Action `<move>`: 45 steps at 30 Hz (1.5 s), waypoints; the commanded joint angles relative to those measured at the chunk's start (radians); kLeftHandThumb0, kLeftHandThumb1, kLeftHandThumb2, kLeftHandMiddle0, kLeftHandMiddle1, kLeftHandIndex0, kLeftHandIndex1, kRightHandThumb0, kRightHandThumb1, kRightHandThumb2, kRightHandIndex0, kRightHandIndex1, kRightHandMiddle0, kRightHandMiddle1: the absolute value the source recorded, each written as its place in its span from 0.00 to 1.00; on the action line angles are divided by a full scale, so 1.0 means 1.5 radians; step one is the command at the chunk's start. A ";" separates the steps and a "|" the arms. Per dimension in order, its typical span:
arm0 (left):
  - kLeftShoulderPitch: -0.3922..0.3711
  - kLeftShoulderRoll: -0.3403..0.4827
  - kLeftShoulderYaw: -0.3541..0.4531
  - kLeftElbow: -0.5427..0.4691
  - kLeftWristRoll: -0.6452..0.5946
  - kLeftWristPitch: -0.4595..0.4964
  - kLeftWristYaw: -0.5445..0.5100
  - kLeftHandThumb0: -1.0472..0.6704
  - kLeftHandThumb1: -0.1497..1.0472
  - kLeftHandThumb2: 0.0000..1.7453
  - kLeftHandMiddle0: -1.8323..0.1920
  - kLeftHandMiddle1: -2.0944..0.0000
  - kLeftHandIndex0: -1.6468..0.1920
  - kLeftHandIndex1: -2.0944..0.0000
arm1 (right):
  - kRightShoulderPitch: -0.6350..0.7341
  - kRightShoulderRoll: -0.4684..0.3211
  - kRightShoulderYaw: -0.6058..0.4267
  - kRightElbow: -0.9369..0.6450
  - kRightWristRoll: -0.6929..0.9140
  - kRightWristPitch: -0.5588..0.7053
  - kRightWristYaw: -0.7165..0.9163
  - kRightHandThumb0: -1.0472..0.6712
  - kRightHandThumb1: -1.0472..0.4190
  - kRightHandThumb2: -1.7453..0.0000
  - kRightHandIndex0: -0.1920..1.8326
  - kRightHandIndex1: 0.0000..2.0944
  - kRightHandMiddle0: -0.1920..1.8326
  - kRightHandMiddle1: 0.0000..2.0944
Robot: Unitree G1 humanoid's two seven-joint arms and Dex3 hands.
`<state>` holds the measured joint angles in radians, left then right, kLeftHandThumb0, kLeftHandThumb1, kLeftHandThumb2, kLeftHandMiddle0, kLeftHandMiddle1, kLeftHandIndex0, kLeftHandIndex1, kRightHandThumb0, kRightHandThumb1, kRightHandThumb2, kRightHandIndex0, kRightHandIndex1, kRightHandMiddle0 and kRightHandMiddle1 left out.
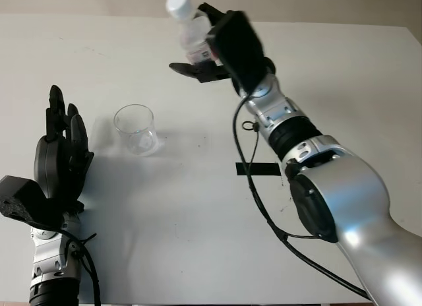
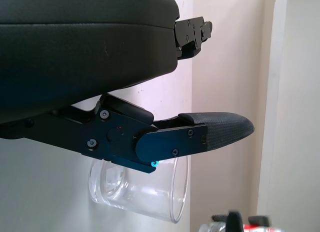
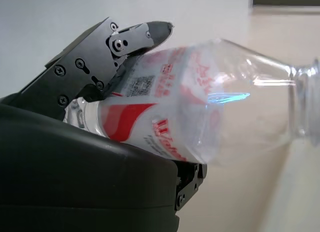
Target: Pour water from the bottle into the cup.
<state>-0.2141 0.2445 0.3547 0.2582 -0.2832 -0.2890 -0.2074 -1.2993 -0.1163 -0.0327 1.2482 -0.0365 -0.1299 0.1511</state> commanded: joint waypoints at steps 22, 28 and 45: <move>0.035 -0.010 0.013 0.012 -0.028 0.011 -0.011 0.17 1.00 0.33 0.98 0.98 0.99 0.98 | 0.428 -0.110 -0.054 -0.618 0.176 0.246 0.260 0.45 0.00 0.79 0.91 1.00 0.57 1.00; 0.044 -0.005 0.017 -0.007 -0.040 0.028 -0.013 0.16 1.00 0.32 0.99 0.98 1.00 0.98 | 0.512 -0.095 -0.036 -0.742 0.179 0.298 0.219 0.46 0.00 0.77 0.90 1.00 0.59 1.00; 0.053 0.004 0.028 -0.019 -0.050 0.039 -0.040 0.17 1.00 0.33 1.00 0.98 1.00 0.99 | 0.624 -0.090 -0.007 -0.851 0.185 0.388 0.179 0.47 0.00 0.75 0.99 1.00 0.61 1.00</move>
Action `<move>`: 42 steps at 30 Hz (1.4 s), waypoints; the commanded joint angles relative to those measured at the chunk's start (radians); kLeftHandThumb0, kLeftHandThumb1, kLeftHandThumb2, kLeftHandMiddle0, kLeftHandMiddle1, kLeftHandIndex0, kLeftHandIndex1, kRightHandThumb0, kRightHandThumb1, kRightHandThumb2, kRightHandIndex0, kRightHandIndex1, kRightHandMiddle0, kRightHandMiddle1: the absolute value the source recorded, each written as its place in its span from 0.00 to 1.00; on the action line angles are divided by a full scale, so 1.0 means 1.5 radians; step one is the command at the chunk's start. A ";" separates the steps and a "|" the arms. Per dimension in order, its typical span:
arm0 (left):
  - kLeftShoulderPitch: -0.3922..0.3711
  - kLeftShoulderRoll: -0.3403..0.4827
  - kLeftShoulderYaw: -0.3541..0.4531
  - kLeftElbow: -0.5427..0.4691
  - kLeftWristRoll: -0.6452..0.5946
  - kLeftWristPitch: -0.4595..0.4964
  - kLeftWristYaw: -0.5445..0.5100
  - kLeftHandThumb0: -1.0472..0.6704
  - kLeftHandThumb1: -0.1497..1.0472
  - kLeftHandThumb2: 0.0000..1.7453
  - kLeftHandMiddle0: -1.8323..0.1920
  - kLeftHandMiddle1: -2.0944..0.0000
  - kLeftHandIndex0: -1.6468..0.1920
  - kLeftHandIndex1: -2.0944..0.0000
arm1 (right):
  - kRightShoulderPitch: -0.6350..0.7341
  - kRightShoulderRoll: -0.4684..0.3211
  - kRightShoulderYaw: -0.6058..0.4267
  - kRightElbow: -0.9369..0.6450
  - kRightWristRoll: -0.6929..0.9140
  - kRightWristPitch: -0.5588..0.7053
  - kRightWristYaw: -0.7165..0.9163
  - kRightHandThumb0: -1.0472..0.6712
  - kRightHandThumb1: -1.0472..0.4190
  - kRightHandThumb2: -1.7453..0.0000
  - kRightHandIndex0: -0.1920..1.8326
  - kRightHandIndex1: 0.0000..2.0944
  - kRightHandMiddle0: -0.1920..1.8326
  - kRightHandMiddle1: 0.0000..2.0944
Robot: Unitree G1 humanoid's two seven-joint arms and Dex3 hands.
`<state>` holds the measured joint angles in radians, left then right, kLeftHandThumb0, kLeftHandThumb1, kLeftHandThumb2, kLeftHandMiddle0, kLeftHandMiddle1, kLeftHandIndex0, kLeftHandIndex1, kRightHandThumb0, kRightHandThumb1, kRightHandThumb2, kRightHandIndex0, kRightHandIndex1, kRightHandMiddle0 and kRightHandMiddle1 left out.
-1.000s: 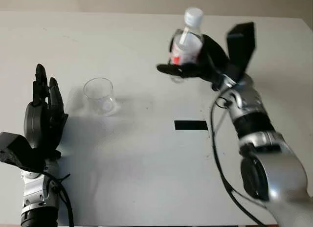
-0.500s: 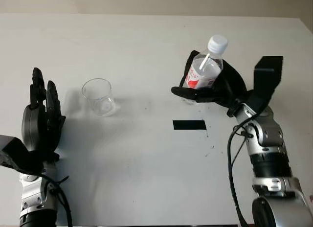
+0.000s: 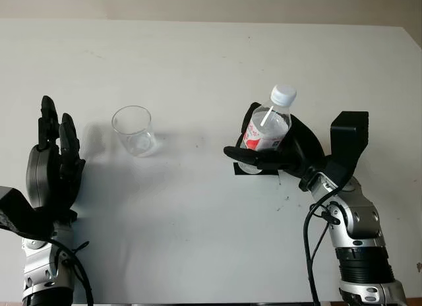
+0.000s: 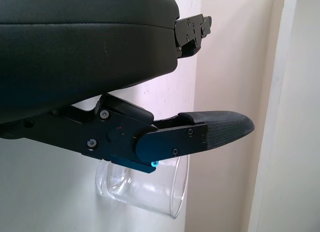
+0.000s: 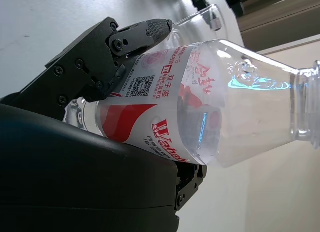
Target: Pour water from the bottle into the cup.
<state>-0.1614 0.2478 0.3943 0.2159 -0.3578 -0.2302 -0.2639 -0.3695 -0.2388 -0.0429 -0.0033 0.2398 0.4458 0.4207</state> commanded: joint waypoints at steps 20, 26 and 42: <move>0.019 0.012 0.002 -0.001 0.007 0.004 0.002 0.17 1.00 0.35 1.00 0.98 1.00 0.99 | -0.005 -0.005 0.008 0.057 -0.054 -0.049 -0.045 0.44 0.00 0.78 0.83 1.00 0.00 1.00; 0.021 0.013 0.006 -0.002 0.000 0.004 -0.001 0.19 1.00 0.36 1.00 0.99 1.00 1.00 | 0.014 0.004 0.014 0.098 -0.061 -0.129 -0.032 0.40 0.00 0.87 0.09 1.00 0.00 1.00; 0.019 0.015 0.011 -0.011 0.002 0.017 0.007 0.19 1.00 0.36 1.00 0.98 1.00 0.98 | 0.080 -0.008 0.019 0.177 -0.070 -0.283 0.043 0.28 0.00 0.97 0.00 0.58 0.00 0.60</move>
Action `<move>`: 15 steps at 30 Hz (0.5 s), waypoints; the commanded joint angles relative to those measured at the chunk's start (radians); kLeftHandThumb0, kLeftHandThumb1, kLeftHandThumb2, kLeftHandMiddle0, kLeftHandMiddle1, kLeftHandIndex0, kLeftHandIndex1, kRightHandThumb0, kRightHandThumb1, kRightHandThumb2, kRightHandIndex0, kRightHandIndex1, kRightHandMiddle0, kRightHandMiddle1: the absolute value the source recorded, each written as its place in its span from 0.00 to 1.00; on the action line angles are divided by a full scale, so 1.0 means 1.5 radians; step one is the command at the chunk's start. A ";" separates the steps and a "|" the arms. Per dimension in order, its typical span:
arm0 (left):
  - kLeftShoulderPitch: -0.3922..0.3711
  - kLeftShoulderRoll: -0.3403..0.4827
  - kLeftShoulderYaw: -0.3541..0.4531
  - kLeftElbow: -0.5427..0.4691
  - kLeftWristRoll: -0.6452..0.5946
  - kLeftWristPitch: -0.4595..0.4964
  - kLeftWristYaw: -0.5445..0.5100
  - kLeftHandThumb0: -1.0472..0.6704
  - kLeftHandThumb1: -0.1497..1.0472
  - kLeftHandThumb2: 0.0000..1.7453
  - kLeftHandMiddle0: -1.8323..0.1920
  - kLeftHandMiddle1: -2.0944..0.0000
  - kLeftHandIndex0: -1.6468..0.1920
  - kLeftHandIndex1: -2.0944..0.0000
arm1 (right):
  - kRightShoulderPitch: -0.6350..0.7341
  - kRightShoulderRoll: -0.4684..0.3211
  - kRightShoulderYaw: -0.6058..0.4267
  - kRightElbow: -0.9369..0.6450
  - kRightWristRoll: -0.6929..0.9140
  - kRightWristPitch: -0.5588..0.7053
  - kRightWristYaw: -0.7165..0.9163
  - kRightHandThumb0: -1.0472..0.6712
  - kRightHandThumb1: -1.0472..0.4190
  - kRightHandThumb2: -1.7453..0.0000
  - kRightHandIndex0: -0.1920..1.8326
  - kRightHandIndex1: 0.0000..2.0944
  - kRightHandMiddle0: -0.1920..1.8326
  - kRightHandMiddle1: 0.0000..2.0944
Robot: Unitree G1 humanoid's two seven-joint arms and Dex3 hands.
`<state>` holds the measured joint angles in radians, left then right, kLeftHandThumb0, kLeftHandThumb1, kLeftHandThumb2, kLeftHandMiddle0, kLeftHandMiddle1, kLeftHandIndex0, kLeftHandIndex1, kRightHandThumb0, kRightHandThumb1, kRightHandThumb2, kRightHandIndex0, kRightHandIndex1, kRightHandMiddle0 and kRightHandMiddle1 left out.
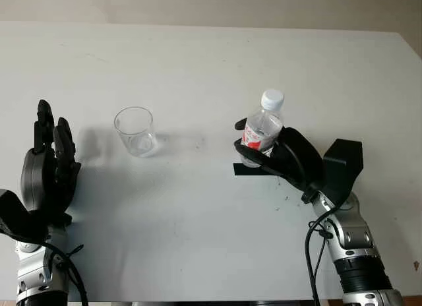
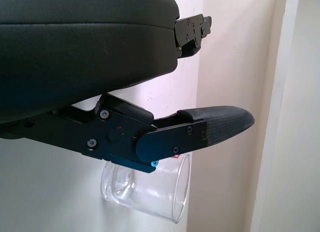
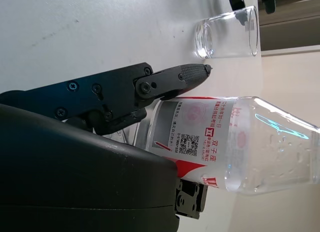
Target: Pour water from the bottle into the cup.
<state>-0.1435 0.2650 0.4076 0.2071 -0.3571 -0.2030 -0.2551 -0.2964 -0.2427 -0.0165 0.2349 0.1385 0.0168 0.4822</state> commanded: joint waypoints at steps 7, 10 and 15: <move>0.007 0.005 0.001 -0.007 0.004 0.002 0.005 0.18 1.00 0.34 1.00 0.97 1.00 0.98 | 0.060 -0.003 -0.008 -0.004 0.005 -0.044 0.003 0.21 0.03 0.97 0.03 0.11 0.00 0.14; 0.006 0.005 0.001 -0.007 0.003 0.004 0.006 0.18 1.00 0.34 1.00 0.98 1.00 0.98 | 0.063 -0.011 -0.005 0.012 -0.023 -0.107 -0.009 0.14 0.04 0.97 0.00 0.01 0.00 0.01; 0.004 0.004 0.002 -0.006 0.000 0.006 0.004 0.19 1.00 0.35 1.00 0.97 1.00 0.98 | 0.061 -0.003 -0.017 0.048 -0.033 -0.189 -0.032 0.08 0.03 0.97 0.00 0.00 0.00 0.00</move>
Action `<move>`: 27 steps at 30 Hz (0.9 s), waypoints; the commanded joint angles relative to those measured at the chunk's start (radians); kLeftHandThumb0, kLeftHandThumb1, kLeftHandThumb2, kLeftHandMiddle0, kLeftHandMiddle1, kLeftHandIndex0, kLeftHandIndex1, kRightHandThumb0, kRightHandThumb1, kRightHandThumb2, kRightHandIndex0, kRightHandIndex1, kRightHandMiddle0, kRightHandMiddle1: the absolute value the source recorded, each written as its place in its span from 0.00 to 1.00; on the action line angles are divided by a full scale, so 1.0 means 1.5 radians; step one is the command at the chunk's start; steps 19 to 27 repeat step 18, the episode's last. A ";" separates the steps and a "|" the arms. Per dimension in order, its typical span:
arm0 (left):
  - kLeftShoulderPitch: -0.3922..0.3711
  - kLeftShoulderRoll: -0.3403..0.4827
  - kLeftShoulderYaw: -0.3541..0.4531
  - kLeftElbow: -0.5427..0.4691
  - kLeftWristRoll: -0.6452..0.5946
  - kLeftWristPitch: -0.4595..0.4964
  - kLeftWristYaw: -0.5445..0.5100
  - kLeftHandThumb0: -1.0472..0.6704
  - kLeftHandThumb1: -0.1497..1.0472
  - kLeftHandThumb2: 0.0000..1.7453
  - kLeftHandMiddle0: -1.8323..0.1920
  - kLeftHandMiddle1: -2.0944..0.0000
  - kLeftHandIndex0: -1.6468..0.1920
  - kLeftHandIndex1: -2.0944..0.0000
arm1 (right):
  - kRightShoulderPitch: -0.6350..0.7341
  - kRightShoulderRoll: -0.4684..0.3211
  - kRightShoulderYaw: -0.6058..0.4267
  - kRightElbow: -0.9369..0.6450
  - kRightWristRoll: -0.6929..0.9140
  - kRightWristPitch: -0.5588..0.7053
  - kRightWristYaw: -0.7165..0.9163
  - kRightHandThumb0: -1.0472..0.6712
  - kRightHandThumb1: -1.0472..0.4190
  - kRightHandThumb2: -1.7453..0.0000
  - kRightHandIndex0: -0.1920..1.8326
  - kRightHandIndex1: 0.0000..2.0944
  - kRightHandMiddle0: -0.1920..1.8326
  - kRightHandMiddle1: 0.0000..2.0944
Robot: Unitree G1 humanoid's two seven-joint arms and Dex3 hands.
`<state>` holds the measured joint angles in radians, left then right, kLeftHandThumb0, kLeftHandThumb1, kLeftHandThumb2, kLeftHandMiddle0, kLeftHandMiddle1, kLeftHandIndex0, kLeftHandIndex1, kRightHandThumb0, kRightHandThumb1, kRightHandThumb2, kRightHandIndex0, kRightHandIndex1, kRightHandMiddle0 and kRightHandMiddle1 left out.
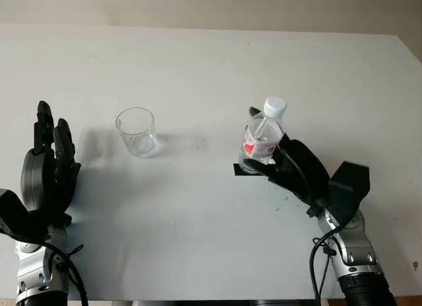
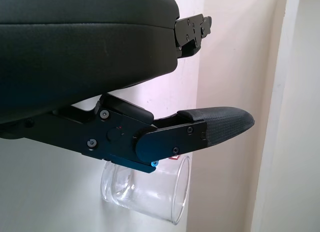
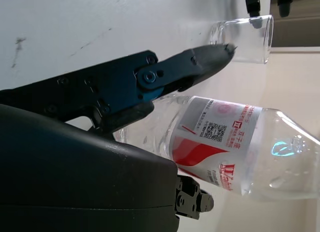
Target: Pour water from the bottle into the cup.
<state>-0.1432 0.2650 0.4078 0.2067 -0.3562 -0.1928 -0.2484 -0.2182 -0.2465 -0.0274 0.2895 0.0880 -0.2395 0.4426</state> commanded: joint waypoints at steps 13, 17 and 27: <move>-0.002 0.010 0.001 0.007 0.002 -0.007 -0.009 0.18 1.00 0.35 1.00 0.98 1.00 0.99 | -0.004 0.014 -0.035 0.045 -0.021 -0.096 -0.116 0.08 0.01 0.97 0.00 0.00 0.00 0.00; -0.004 0.011 0.002 0.010 0.001 -0.009 -0.012 0.18 1.00 0.35 1.00 0.99 1.00 0.99 | -0.002 0.017 -0.035 0.046 -0.023 -0.104 -0.131 0.07 0.00 0.97 0.00 0.00 0.00 0.00; -0.004 0.011 0.002 0.010 0.001 -0.009 -0.011 0.19 1.00 0.35 1.00 0.98 1.00 0.99 | -0.001 0.020 -0.036 0.044 -0.018 -0.101 -0.129 0.07 0.01 0.97 0.00 0.00 0.00 0.00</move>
